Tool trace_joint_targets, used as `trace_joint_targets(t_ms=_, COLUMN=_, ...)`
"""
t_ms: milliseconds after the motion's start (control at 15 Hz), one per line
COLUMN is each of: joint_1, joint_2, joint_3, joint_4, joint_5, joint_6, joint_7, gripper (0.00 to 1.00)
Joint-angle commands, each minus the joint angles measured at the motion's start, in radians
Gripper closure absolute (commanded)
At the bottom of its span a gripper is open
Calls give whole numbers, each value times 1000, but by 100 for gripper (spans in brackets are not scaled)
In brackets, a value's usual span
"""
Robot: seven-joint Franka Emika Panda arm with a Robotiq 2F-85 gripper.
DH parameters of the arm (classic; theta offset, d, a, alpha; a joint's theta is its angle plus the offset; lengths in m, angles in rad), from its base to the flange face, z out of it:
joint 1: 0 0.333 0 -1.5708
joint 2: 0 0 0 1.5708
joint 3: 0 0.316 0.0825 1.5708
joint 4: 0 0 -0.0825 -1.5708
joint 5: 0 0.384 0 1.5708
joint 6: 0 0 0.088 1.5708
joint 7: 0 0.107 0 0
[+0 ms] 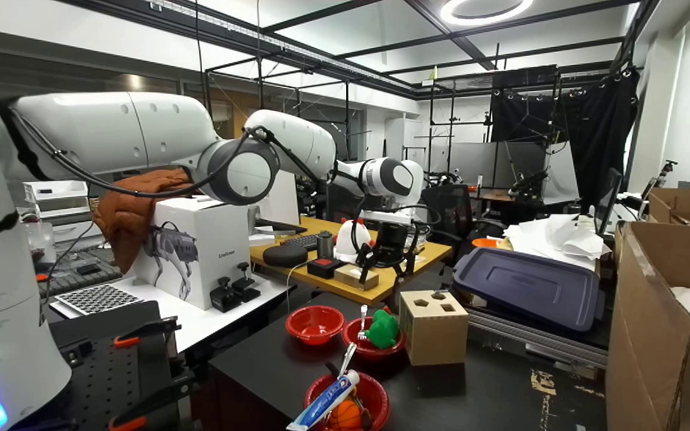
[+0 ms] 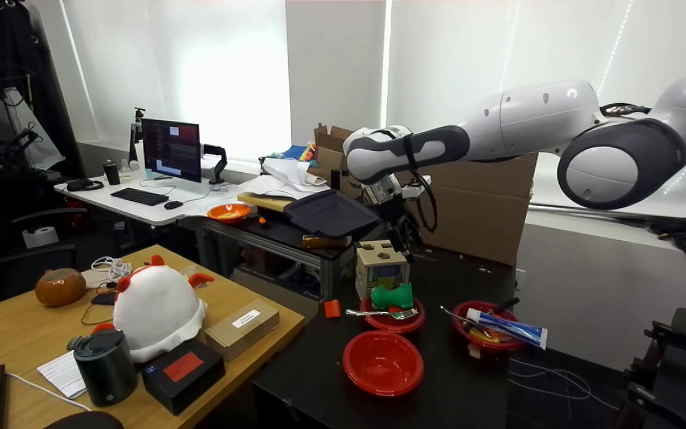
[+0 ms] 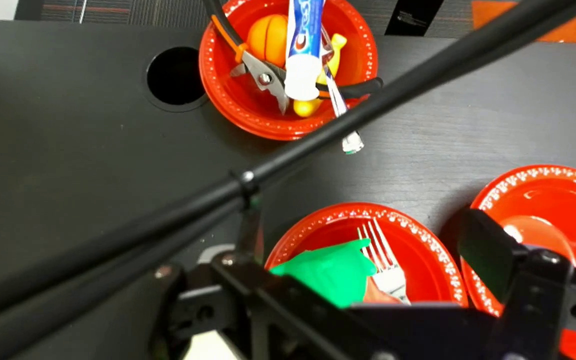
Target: Move the empty red bowl forwards, place the green plush toy inside the bowl
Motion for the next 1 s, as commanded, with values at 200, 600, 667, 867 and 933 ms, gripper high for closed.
trace_joint_targets(t_ms=200, joint_1=-25, joint_2=16, joint_3=14, joint_4=0, joint_5=27, joint_6=147, joint_7=48, gripper=0)
trace_joint_targets(t_ms=600, joint_1=-46, joint_2=33, joint_3=32, joint_4=-16, joint_5=65, joint_6=211, joint_7=35, gripper=0)
trace_joint_targets(t_ms=667, joint_1=-47, joint_2=35, joint_3=35, joint_4=-15, joint_5=72, joint_6=216, joint_7=33, gripper=0)
trace_joint_targets(t_ms=867, joint_1=-61, joint_2=39, joint_3=43, joint_4=-21, joint_5=97, joint_6=225, joint_7=31, gripper=0)
trace_joint_targets(t_ms=933, joint_1=-66, joint_2=40, joint_3=45, joint_4=-30, joint_5=102, joint_6=230, joint_7=34, gripper=0)
